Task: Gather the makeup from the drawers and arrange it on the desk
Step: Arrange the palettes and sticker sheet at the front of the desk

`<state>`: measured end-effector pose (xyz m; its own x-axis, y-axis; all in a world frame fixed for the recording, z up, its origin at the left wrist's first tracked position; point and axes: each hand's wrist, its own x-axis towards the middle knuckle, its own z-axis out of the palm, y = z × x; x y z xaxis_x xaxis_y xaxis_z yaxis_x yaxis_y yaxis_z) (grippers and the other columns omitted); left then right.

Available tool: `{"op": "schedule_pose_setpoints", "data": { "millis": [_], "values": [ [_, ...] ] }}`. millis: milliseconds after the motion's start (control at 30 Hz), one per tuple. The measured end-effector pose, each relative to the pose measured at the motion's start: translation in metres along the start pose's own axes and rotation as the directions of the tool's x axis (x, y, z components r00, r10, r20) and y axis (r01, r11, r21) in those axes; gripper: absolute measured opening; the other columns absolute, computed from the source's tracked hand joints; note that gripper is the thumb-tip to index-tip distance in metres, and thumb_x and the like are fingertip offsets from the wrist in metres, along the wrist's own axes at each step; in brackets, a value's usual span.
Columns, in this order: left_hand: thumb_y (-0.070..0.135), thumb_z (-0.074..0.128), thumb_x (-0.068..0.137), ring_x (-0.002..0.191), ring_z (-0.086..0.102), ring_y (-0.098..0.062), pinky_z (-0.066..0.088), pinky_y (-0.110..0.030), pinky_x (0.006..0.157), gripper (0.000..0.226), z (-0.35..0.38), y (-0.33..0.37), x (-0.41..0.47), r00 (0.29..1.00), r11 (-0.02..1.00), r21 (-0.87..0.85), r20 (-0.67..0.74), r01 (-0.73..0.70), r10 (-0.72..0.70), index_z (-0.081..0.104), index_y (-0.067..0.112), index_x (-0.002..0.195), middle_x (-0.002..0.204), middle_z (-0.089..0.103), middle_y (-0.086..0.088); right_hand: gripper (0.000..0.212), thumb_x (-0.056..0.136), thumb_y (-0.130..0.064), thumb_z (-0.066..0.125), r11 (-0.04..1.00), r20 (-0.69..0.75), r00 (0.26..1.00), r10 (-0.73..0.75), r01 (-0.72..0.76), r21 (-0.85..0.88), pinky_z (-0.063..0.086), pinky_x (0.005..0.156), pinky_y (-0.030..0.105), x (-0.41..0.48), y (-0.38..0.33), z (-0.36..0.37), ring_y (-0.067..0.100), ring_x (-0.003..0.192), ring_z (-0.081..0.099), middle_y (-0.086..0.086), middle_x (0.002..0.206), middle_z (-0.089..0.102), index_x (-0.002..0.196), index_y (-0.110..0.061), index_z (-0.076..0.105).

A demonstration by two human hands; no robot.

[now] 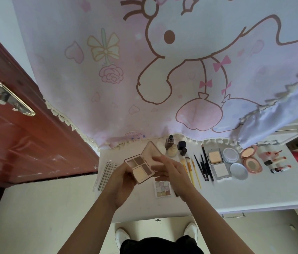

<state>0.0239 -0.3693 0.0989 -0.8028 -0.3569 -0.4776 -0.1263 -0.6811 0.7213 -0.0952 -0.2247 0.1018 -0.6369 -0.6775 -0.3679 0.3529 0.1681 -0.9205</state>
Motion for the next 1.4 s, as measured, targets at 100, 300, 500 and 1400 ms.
{"op": "schedule_pose_setpoints", "data": {
  "millis": [100,300,500,1400],
  "values": [
    [0.009,0.044,0.075,0.083,0.065,-0.022,0.051,-0.026,0.056,0.051,-0.001,0.000,0.000,0.996,0.993,-0.094,-0.035,0.076,-0.080,0.061,0.000,0.122,0.113,0.065,-0.019,0.046,0.106,-0.041,0.032,0.993,-0.041,0.998,0.042,-0.037,0.108,0.059,0.071,0.033,0.003,-0.002,-0.001,0.028,0.082,0.071,0.020,0.098,0.075,0.119,-0.012,0.066],
    [0.032,0.042,0.103,0.092,0.068,-0.022,0.052,-0.031,0.072,0.038,0.007,0.004,0.006,0.997,0.998,-0.035,-0.050,0.061,-0.063,0.072,0.011,0.112,0.111,0.072,-0.013,0.047,0.105,-0.047,0.033,0.996,-0.094,0.995,0.038,-0.031,0.080,0.056,0.071,0.032,0.010,0.002,-0.005,0.024,0.084,0.070,0.012,0.098,0.076,0.116,-0.014,0.064],
    [0.010,0.055,0.097,0.098,0.069,-0.024,0.056,-0.025,0.070,0.030,-0.004,-0.006,0.009,0.997,0.981,0.189,-0.064,0.044,-0.032,0.065,0.006,0.125,0.117,0.071,-0.016,0.043,0.103,-0.049,0.040,0.999,-0.197,0.980,0.019,-0.025,-0.029,0.058,0.078,0.040,0.024,0.001,-0.010,0.026,0.082,0.073,0.011,0.088,0.077,0.106,-0.015,0.067],
    [0.017,0.059,0.093,0.084,0.066,-0.019,0.051,-0.031,0.074,0.020,-0.066,-0.130,0.059,0.832,0.642,0.679,-0.543,0.355,0.114,0.076,0.019,0.101,0.091,0.073,-0.001,0.035,0.088,-0.011,0.049,0.660,0.023,0.925,0.378,-0.252,-0.708,0.039,0.081,0.024,0.012,0.158,-0.006,0.021,0.102,0.054,0.008,0.123,0.060,0.121,-0.014,0.063]
  ]
}}
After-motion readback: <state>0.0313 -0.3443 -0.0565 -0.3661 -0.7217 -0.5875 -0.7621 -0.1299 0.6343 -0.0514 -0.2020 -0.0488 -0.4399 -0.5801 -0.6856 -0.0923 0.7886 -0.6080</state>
